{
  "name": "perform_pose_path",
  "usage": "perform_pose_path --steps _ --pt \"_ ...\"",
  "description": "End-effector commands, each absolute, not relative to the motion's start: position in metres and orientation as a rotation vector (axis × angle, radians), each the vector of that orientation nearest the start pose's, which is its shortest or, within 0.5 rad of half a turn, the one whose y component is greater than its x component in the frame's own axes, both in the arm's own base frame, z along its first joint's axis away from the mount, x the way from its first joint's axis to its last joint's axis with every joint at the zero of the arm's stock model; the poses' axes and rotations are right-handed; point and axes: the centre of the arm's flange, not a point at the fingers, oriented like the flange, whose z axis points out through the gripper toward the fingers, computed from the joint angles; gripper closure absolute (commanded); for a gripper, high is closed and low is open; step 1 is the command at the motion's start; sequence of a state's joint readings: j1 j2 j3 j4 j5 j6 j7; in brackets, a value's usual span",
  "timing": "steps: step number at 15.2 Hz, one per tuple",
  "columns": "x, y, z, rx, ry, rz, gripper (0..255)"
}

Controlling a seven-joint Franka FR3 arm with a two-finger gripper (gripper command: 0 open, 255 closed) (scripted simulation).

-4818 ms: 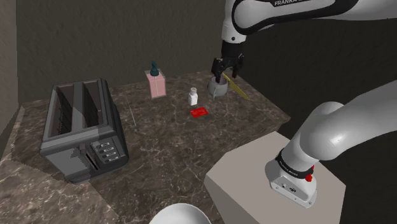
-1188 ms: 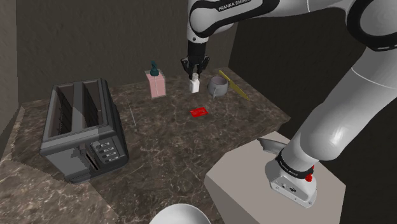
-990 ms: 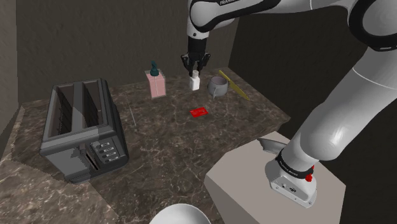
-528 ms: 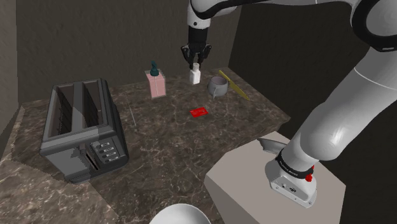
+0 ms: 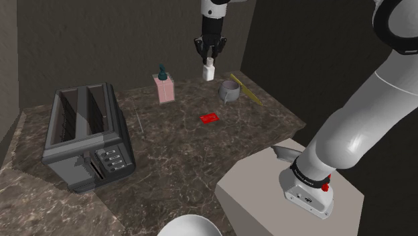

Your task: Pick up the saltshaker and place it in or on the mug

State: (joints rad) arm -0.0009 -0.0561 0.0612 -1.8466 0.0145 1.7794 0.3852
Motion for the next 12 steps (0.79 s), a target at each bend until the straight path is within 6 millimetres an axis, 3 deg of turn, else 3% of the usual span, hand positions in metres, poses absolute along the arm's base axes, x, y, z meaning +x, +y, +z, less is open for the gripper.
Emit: perform_pose_path --steps 1,10,12 --pt "0.535 0.012 0.55 -3.092 0.511 0.021 255" --pt "0.501 -0.098 0.582 -3.092 0.511 0.021 255" --pt "0.501 -0.098 0.572 -3.092 0.511 0.021 255"
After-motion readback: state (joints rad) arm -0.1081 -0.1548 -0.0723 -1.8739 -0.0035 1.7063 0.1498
